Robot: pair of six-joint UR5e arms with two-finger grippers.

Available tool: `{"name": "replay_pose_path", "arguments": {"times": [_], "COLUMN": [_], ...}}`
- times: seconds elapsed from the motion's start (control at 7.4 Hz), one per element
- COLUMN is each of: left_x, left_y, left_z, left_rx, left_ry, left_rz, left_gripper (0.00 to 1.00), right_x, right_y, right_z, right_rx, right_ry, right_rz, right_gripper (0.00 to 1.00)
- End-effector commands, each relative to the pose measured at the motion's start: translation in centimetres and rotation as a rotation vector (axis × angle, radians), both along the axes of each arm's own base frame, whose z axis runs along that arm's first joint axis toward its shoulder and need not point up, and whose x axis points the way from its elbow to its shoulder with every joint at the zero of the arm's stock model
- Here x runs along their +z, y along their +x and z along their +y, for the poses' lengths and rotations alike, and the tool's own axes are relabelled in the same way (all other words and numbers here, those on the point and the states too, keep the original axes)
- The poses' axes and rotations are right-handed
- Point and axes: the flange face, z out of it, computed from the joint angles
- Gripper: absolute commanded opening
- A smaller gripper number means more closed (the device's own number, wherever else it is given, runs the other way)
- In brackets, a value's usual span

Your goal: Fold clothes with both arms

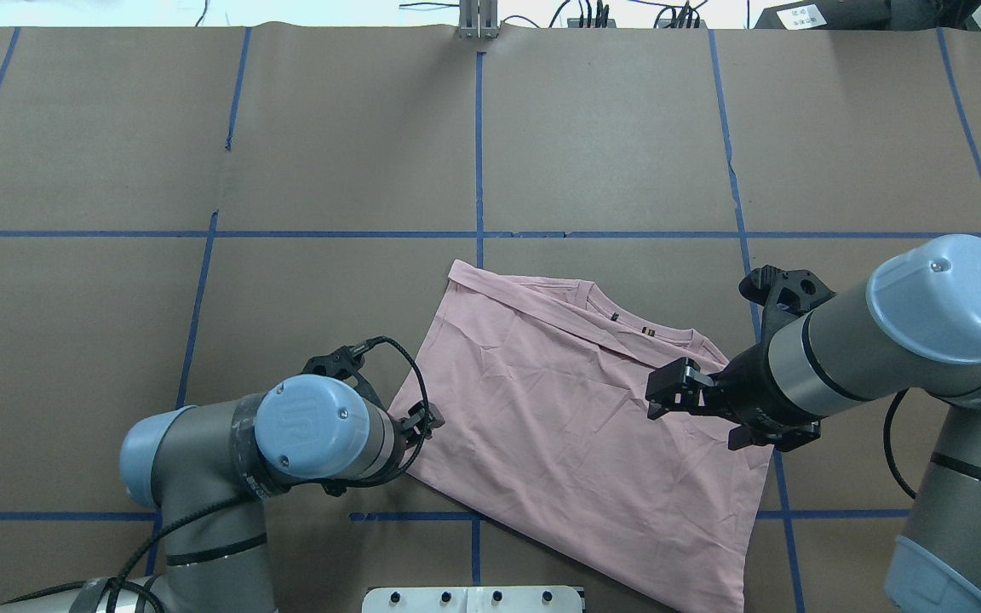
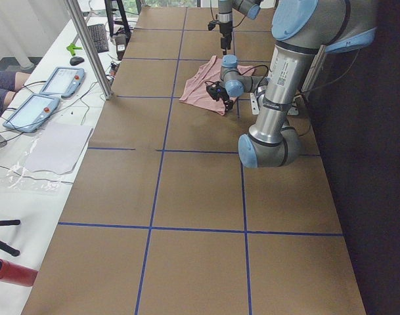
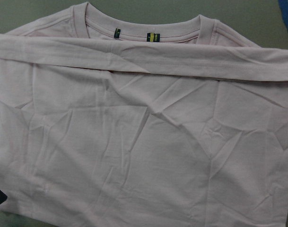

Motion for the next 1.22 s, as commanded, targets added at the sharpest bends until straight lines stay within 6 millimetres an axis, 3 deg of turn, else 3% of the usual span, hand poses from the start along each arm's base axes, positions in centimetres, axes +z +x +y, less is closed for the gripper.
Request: {"name": "replay_pose_path", "arguments": {"times": [0.0,0.41,0.54,0.81,1.08], "left_x": [0.4,1.2,1.1,1.8,1.2], "left_y": [-0.1,-0.7,-0.8,-0.8,-1.2], "left_z": [-0.5,-1.6,-1.5,-1.2,-1.2], "left_rx": [-0.023,-0.043,-0.042,-0.047,-0.044], "left_ry": [0.005,0.009,0.010,0.018,0.044], "left_rz": [-0.018,-0.038,-0.035,-0.048,-0.062], "left_gripper": [0.95,0.82,0.63,0.00,0.00], "right_x": [-0.1,-0.4,-0.4,-0.3,-0.3], "right_y": [0.2,0.6,0.6,0.5,0.5], "right_z": [-0.3,-0.3,-0.3,-0.4,-0.4], "right_rx": [0.008,0.008,0.008,0.011,0.013], "right_ry": [0.002,0.002,0.002,0.002,0.002], "right_rz": [-0.002,-0.011,-0.011,-0.008,-0.009], "right_gripper": [1.00,1.00,1.00,1.00,1.00]}}
